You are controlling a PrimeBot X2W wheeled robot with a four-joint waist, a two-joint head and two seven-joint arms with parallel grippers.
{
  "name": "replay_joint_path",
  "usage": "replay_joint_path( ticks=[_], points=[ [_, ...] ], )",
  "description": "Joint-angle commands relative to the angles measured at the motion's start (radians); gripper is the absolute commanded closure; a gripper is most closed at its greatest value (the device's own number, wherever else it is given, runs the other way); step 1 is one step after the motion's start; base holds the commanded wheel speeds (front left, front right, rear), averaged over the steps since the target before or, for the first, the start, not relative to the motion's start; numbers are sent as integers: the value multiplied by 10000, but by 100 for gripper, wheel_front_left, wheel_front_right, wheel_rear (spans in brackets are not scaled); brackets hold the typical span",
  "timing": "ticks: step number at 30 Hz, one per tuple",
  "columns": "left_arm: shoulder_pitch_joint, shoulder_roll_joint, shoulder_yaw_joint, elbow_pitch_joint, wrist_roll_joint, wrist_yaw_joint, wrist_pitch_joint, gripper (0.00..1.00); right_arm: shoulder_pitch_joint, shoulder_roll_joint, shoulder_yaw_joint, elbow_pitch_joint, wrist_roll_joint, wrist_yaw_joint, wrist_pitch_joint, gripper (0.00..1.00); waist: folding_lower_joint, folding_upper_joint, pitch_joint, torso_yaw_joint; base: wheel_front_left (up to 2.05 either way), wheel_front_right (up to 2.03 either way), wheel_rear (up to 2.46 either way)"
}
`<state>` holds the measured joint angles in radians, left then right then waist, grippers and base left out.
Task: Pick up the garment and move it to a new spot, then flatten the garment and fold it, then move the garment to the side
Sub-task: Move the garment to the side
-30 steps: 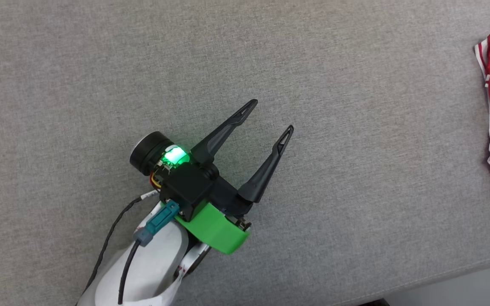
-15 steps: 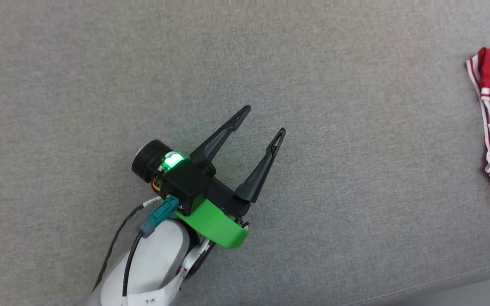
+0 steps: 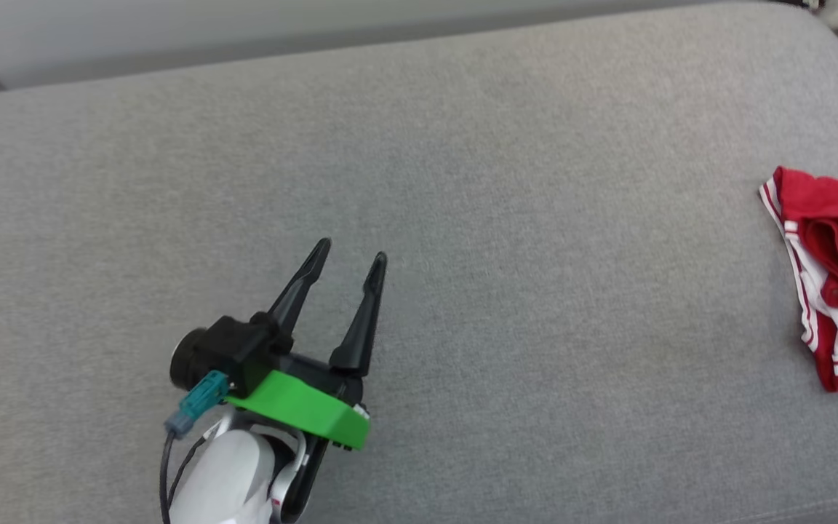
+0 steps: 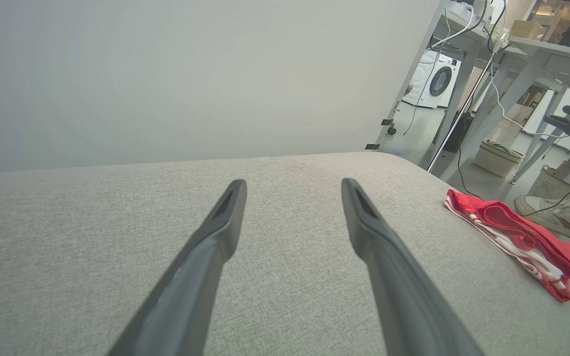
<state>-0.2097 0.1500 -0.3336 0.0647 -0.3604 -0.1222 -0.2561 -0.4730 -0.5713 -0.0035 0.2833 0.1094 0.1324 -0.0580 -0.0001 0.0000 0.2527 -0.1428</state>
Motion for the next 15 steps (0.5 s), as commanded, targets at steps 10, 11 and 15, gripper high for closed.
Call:
replay_joint_path(
  ticks=[10,11,15],
  points=[
    [1164,-435,1203,366,223,-54,-56,0,2558,2623,-746,-2677,762,-17,82,0,1,0,-1730,1356,0,0,0],
    [1246,-459,1296,411,260,-57,-56,0,2829,2875,-753,-2804,785,-17,5,0,1,0,-1771,1426,0,0,0],
    [1540,-633,1804,511,274,-68,-56,0,3720,3973,-882,-2977,883,-17,-596,0,1,0,-1893,1626,0,0,0]
  ],
)
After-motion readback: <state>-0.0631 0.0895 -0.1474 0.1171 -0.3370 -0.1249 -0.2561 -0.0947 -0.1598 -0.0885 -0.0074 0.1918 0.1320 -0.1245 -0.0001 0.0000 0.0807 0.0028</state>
